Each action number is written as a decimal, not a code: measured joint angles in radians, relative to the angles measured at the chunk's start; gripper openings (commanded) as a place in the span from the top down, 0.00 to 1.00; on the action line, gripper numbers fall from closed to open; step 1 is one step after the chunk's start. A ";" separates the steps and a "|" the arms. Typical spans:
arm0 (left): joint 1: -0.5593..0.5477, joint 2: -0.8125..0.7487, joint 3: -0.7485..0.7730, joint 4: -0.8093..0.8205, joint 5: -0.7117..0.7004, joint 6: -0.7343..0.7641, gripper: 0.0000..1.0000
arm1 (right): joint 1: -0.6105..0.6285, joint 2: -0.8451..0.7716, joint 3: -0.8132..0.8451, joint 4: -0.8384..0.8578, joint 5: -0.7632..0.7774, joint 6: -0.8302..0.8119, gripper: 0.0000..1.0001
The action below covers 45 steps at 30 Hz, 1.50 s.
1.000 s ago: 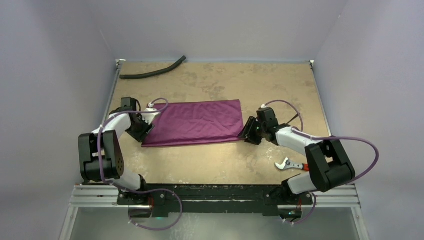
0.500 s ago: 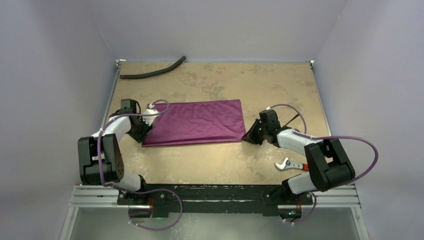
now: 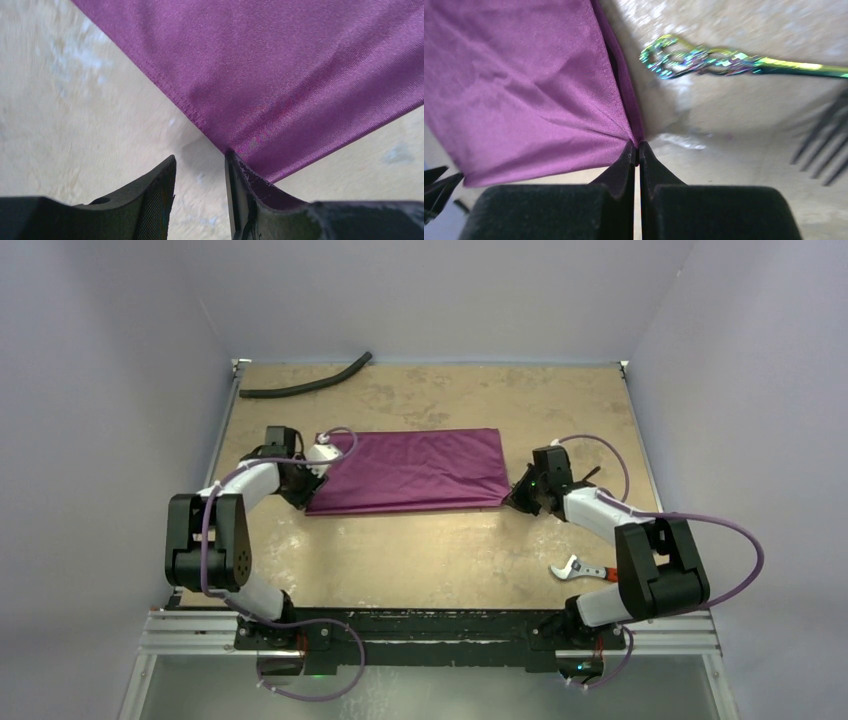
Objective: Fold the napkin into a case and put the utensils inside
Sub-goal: Move the rectangle-folded napkin to the center of the board, then pick up the rectangle-folded napkin from the center of the board, then fold the rectangle-folded napkin at the center of the board.
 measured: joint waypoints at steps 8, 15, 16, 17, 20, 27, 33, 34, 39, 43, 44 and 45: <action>-0.101 0.049 0.061 -0.035 0.071 -0.069 0.60 | -0.045 0.000 0.081 -0.105 0.150 -0.100 1.00; -0.067 0.045 0.062 -0.082 0.103 -0.087 0.62 | 0.019 0.004 0.212 -0.108 0.179 -0.194 1.00; -0.050 0.044 0.062 -0.083 0.109 -0.089 0.62 | 0.046 0.012 0.234 -0.111 0.179 -0.198 1.00; -0.036 0.044 0.062 -0.083 0.115 -0.093 0.62 | 0.085 0.029 0.265 -0.112 0.177 -0.203 1.00; 0.014 0.044 0.062 -0.081 0.133 -0.111 0.63 | 0.215 0.106 0.358 -0.103 0.165 -0.213 1.00; 0.048 0.050 0.061 -0.059 0.166 -0.143 0.64 | 0.418 0.315 0.525 -0.124 0.118 -0.248 1.00; 0.058 0.071 0.060 -0.009 0.193 -0.199 0.64 | 0.495 0.460 0.679 -0.146 0.054 -0.286 1.00; 0.060 0.072 0.059 -0.005 0.200 -0.208 0.64 | 0.503 0.483 0.707 -0.150 0.039 -0.291 1.00; 0.066 0.079 0.059 0.016 0.225 -0.234 0.65 | 0.525 0.576 0.814 -0.156 -0.029 -0.302 1.00; 0.066 0.084 0.059 0.037 0.240 -0.245 0.66 | 0.531 0.647 0.898 -0.171 -0.066 -0.305 1.00; 0.066 0.085 0.059 0.042 0.243 -0.246 0.66 | 0.532 0.665 0.921 -0.174 -0.077 -0.306 1.00; 0.066 0.087 0.059 0.046 0.245 -0.249 0.67 | 0.533 0.682 0.942 -0.174 -0.090 -0.307 1.00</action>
